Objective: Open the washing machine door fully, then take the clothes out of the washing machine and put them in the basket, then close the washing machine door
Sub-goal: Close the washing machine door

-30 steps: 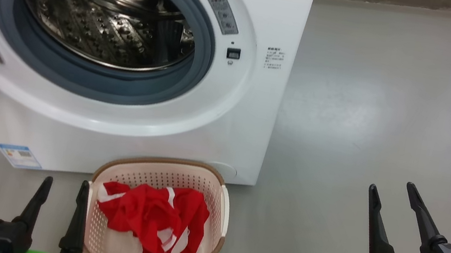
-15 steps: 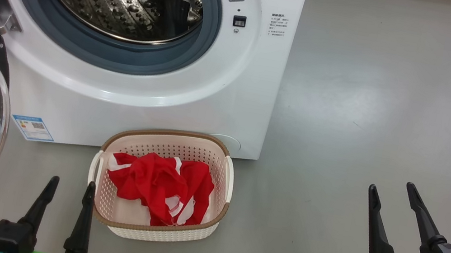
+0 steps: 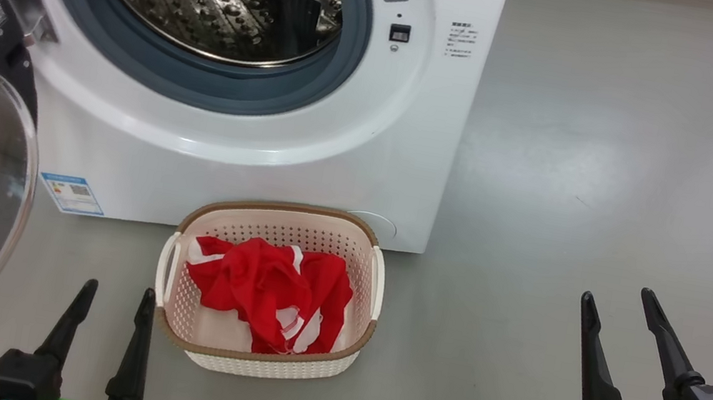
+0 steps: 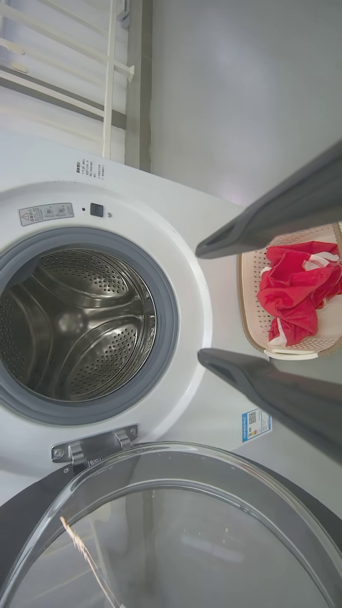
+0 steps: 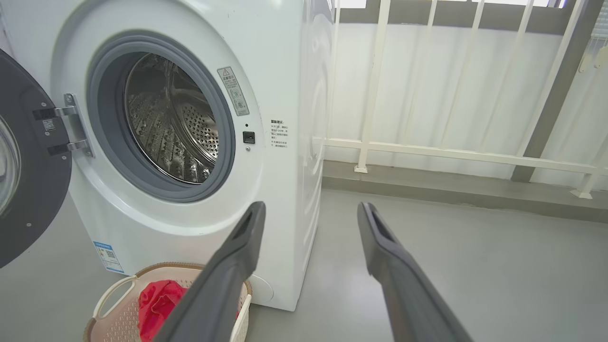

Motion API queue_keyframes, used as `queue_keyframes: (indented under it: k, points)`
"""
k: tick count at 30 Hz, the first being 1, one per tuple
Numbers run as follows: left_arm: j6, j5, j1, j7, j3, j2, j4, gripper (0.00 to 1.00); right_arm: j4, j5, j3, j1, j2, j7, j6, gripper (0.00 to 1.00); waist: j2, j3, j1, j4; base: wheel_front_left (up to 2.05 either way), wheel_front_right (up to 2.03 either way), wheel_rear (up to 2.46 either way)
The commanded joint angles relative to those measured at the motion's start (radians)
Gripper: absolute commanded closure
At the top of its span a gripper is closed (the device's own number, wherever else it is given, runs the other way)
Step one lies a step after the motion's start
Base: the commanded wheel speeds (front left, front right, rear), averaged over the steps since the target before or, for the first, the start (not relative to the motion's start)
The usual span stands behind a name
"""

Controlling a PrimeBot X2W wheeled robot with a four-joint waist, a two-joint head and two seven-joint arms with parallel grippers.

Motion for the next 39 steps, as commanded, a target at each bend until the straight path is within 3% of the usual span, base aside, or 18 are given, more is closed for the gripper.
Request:
queue_keyframes:
  k: [1, 39]
  points:
    - [0.010, 0.011, -0.037, -0.014, 0.031, 0.018, -0.027, 0.00, -0.030, -0.006, 0.025, -0.014, -0.005, -0.006, 0.000, 0.00, 0.0000, 0.001, 0.0000, 0.019, 0.00, 0.00, 0.00]
    - [0.130, 0.031, 0.035, 0.022, 0.063, 0.017, -0.187, 0.00, -0.027, -0.015, 0.127, -0.074, -0.020, -0.006, 0.000, 0.00, 0.0000, -0.036, 0.0000, 0.375, 0.00, 0.00, 0.00]
